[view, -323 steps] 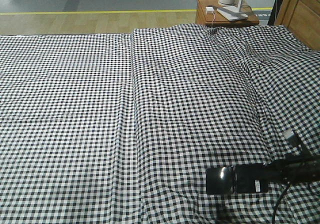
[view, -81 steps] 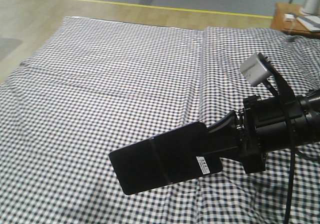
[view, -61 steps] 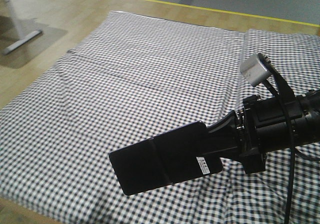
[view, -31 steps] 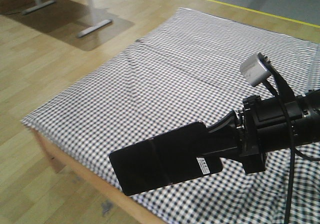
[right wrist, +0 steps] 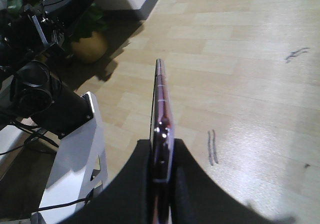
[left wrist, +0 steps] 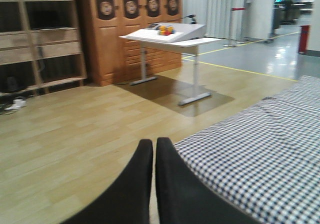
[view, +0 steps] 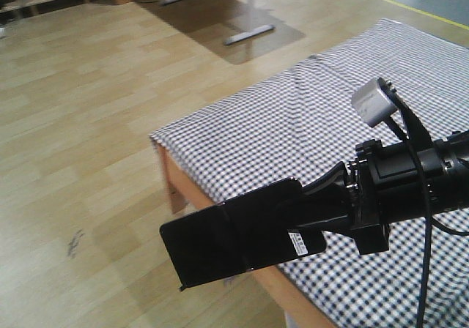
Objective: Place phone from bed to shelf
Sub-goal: 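Drive the base away from the bed holding the phone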
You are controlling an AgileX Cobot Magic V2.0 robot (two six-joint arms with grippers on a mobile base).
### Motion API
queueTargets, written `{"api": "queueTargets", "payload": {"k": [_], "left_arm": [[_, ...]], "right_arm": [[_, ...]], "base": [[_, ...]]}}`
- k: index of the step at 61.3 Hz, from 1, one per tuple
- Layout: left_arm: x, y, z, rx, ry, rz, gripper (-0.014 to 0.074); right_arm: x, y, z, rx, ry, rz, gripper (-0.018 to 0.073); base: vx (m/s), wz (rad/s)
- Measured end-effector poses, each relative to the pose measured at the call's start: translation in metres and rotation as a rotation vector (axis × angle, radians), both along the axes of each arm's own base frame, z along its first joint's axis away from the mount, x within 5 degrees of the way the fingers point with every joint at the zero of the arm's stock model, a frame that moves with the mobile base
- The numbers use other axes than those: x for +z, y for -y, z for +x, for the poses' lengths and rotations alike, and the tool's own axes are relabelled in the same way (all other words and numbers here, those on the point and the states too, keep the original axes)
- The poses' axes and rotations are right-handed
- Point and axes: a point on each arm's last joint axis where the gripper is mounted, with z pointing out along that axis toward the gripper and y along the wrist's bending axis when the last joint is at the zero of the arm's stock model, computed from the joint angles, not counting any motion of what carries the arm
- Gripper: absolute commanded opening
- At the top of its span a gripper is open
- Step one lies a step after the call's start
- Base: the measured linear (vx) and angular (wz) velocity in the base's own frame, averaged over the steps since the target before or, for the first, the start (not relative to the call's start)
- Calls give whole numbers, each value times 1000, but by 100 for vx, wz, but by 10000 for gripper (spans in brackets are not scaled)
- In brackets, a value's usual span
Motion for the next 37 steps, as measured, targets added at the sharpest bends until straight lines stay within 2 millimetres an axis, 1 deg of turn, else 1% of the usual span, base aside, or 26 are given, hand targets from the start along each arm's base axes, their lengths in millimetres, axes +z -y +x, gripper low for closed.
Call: {"api": "queueTargets", "payload": {"k": [37], "left_arm": [[0, 0, 0, 0, 0, 0, 1]], "right_arm": [[0, 0, 0, 0, 0, 0, -2]], "base": [[-13, 51]]}}
